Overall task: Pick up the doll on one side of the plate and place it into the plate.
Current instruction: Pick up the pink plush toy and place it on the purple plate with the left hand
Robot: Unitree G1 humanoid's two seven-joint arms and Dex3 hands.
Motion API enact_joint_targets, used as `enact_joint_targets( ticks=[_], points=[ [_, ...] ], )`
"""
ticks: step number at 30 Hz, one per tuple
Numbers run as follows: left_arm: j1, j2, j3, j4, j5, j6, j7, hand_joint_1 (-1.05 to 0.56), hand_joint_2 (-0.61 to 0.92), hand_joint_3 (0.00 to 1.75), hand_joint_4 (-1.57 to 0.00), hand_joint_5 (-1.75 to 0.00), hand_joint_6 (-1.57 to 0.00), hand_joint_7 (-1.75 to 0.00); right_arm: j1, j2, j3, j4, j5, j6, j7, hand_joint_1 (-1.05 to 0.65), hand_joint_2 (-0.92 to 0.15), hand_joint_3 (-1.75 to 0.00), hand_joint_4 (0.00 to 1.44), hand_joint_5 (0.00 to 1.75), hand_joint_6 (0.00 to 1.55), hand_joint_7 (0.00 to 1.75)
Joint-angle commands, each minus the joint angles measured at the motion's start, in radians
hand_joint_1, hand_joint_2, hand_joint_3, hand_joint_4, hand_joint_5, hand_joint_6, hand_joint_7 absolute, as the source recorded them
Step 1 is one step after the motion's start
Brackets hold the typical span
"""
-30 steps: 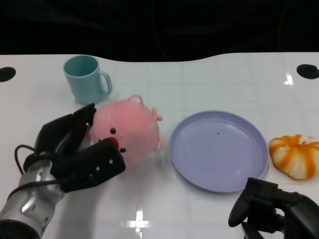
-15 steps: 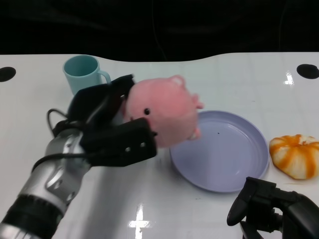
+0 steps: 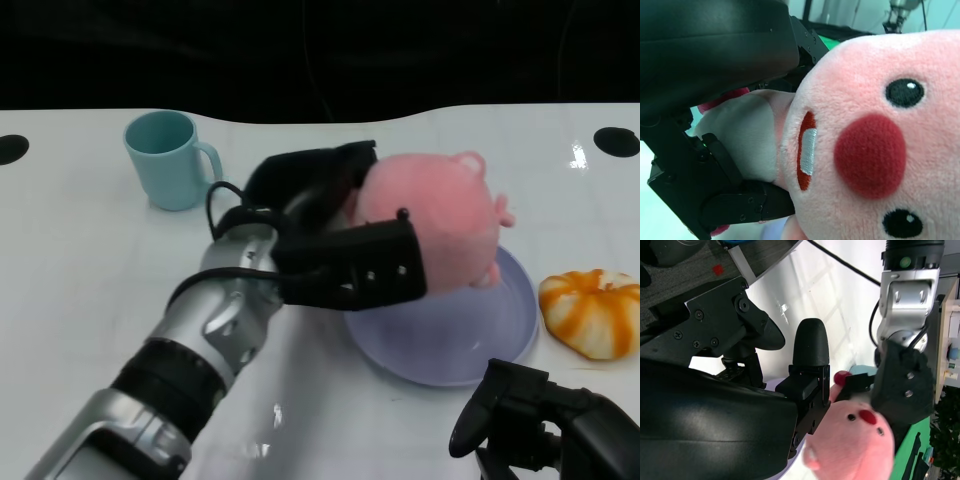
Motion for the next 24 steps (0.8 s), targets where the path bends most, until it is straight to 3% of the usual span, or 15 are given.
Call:
enact_joint_targets(
  ticks=[1,8,12,15,18,19,21,22,24],
  points=[
    [-0.051,-0.027,-0.015,0.042,0.010,0.015,0.001,-0.22,0.46,1.01,-0.92,-1.75,-0.70,-1.75,0.008,-0.008,-0.001,-0.016,0.000,-0.005,-0.003,-0.06,-0.61,-1.16,0.62,1.75,0.54,1.51],
    [-0.107,-0.109,-0.034,0.161,0.001,0.025,0.003,-0.26,0.64,0.73,-0.91,-1.75,-0.65,-1.69,0.015,-0.012,0.001,-0.033,-0.010,0.000,-0.004,-0.06,-0.61,-1.16,0.62,1.73,0.55,1.49],
    [-0.126,-0.130,-0.046,0.208,0.000,0.024,-0.020,-0.23,0.67,0.69,-0.89,-1.75,-0.64,-1.74,0.019,-0.010,0.007,-0.045,-0.013,0.012,-0.006,-0.07,-0.61,-1.15,0.62,1.73,0.55,1.49],
    [-0.137,-0.140,-0.059,0.229,0.007,0.036,-0.034,-0.24,0.66,0.66,-0.87,-1.75,-0.66,-1.65,0.020,-0.010,0.011,-0.048,-0.015,0.011,-0.008,-0.07,-0.61,-1.15,0.62,1.73,0.56,1.48],
    [-0.146,-0.147,-0.060,0.231,-0.003,0.063,-0.076,-0.27,0.77,0.38,-0.79,-1.75,-0.73,-1.17,0.019,-0.009,0.012,-0.049,-0.016,0.009,-0.007,-0.07,-0.61,-1.16,0.62,1.73,0.56,1.48],
    [-0.146,-0.148,-0.055,0.226,-0.011,0.071,-0.096,-0.28,0.82,0.25,-0.74,-1.74,-0.79,-0.85,0.019,-0.009,0.012,-0.050,-0.017,0.009,-0.007,-0.06,-0.60,-1.16,0.62,1.73,0.56,1.48],
    [-0.142,-0.149,-0.046,0.215,-0.028,0.074,-0.126,-0.29,0.87,0.13,-0.70,-1.73,-0.86,-0.51,0.019,-0.008,0.011,-0.051,-0.015,0.011,-0.007,-0.06,-0.60,-1.17,0.62,1.73,0.56,1.48],
    [-0.137,-0.145,-0.044,0.204,-0.036,0.069,-0.140,-0.36,0.89,0.08,-0.62,-1.57,-0.77,-0.34,0.018,-0.008,0.010,-0.052,-0.014,0.013,-0.006,-0.06,-0.60,-1.17,0.62,1.73,0.56,1.48],
    [-0.130,-0.133,-0.054,0.181,-0.040,0.064,-0.182,-0.46,0.91,0.08,-0.45,-1.23,-0.66,-0.18,0.019,-0.011,0.009,-0.051,-0.017,0.009,-0.005,-0.06,-0.60,-1.17,0.62,1.73,0.56,1.48]
  ],
)
